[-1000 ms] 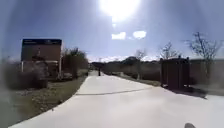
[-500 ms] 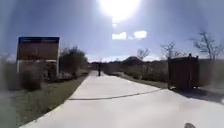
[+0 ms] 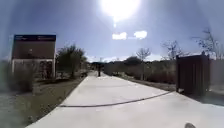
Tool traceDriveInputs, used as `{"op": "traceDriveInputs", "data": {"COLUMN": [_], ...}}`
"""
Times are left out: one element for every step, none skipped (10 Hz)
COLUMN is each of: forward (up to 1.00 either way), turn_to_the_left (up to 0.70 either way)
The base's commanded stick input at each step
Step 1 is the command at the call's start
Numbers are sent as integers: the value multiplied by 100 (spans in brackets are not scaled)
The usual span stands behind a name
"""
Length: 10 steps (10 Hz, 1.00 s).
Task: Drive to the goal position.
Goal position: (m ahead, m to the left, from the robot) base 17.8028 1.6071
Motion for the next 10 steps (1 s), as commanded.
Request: {"op": "traceDriveInputs", "data": {"forward": [70, 70, 70, 70, 70, 70, 70, 70, 70, 70], "turn_to_the_left": [0, 0, 0, 0, 0, 0, 0, 0, 0, 0]}}
